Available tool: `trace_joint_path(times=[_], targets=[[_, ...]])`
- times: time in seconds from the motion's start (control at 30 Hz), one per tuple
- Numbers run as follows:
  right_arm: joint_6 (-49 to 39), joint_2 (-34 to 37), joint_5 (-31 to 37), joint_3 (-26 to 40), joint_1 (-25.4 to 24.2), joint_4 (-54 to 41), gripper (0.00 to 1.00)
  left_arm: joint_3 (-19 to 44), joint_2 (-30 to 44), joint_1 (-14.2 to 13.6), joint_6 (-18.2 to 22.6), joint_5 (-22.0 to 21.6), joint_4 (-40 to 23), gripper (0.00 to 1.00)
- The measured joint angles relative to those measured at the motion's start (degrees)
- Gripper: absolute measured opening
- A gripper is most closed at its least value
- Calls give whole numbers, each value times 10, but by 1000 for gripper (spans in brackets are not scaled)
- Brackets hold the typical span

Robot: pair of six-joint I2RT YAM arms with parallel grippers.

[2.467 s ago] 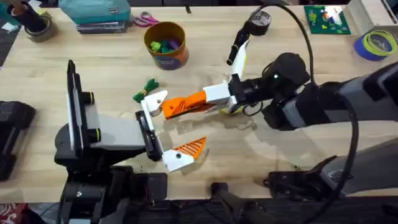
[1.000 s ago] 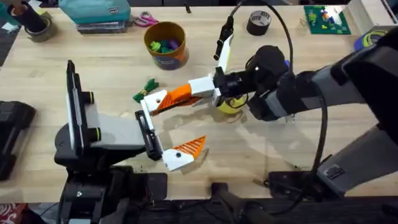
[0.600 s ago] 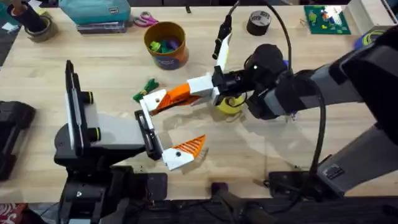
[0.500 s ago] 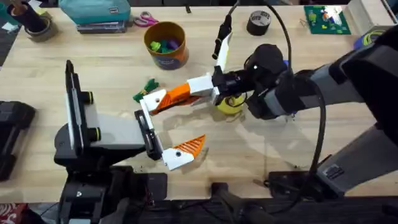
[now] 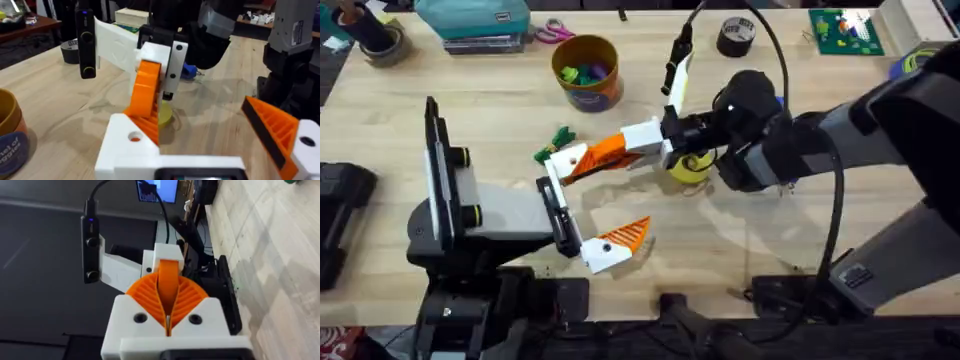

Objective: Pick up the gripper from the table and insert it into the empty holder that is missing its gripper. Then pick up a screw, insert it into the mounting hole, and use the screwdriver to tighten it. Finally, clean up the table by picking up the vegetable and placing it into the bucket.

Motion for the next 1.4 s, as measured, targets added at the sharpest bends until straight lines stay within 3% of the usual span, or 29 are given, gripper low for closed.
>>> trace_joint_path(times=[0.13,0.17,0.27,0.37,0.43,0.93,1.13,1.27,1.4], targets=[[2,0,0,0,0,0,21,0,0,0,0,0,0,986],[4,0,0,0,0,-1,73,0,0,0,0,0,0,986],[5,0,5,1,0,-2,358,0,0,-1,0,7,-1,986],[6,0,7,1,0,-3,787,0,0,-1,0,8,-1,986],[5,0,7,2,0,-2,928,0,0,-1,0,9,-1,986],[6,0,1,2,-4,-3,995,0,0,-1,0,9,-1,986],[5,-1,-18,2,-40,-31,995,0,0,-1,0,9,-1,985],[-24,-23,-32,2,-83,-111,995,0,0,-1,0,9,-1,985],[-100,-79,-41,3,-124,-268,996,0,0,-1,1,9,-1,984]])
